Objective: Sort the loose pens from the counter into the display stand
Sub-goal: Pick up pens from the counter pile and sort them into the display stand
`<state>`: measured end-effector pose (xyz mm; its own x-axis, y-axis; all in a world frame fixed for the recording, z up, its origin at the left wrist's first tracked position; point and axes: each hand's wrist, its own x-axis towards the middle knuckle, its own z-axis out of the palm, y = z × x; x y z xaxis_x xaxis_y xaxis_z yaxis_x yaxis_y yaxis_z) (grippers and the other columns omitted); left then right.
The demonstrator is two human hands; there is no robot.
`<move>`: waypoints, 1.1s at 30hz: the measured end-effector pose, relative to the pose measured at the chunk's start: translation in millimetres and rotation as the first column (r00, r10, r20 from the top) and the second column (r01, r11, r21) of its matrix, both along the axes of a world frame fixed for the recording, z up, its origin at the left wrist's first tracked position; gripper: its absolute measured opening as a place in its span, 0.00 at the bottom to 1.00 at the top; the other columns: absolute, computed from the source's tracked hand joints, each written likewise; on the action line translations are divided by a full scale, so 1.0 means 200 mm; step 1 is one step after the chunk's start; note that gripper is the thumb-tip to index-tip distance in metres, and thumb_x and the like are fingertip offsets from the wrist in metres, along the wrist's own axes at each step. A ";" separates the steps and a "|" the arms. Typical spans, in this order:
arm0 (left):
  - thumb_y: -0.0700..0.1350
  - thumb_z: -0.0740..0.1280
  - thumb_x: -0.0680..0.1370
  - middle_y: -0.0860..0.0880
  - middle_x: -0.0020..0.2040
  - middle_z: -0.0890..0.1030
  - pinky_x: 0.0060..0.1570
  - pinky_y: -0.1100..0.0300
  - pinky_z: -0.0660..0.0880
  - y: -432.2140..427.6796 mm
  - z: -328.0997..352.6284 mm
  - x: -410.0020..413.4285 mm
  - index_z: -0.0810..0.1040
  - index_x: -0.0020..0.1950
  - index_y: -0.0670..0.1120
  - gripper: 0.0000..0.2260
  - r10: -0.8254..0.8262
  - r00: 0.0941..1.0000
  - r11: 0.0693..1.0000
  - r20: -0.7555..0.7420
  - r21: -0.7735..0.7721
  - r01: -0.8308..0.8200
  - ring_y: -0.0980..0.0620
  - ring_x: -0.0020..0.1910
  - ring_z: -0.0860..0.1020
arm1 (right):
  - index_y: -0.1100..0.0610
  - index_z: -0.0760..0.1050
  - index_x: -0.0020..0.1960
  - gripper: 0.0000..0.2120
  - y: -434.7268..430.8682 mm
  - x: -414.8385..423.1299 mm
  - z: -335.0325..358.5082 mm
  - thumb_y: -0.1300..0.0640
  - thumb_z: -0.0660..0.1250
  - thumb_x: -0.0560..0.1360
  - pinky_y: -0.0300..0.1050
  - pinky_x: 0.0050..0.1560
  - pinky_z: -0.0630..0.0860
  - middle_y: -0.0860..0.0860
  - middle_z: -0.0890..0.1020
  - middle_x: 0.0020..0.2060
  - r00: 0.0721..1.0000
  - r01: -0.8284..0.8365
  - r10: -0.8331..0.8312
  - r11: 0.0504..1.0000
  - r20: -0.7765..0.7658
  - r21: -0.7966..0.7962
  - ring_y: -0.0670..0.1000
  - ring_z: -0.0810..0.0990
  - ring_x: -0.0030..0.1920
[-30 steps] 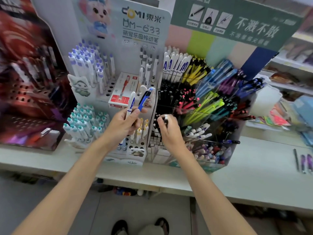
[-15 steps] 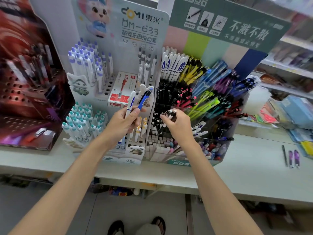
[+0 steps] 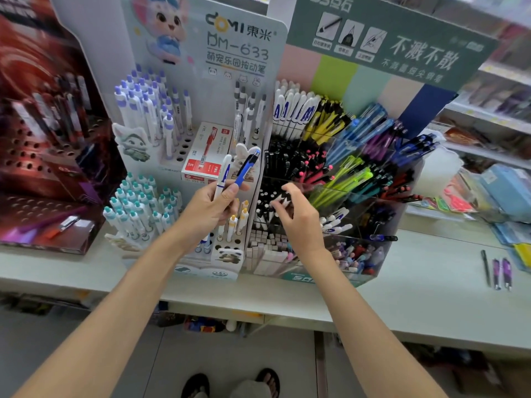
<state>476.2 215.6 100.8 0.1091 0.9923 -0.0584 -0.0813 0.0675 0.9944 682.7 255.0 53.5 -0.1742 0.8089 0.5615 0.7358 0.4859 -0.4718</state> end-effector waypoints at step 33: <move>0.48 0.56 0.84 0.49 0.33 0.71 0.25 0.67 0.58 0.25 0.20 0.69 0.78 0.56 0.43 0.13 -0.226 0.974 0.971 -0.020 0.080 0.227 0.57 0.25 0.62 | 0.55 0.73 0.67 0.17 0.03 0.41 0.64 0.63 0.65 0.79 0.39 0.42 0.76 0.49 0.77 0.39 0.884 -0.114 0.047 0.987 -0.465 -0.117 0.45 0.78 0.37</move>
<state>614.2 266.0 140.9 0.3315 0.9433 0.0187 -0.0624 0.0021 0.9981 764.3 261.9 181.5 0.0079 0.8776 0.4793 0.3815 0.4405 -0.8127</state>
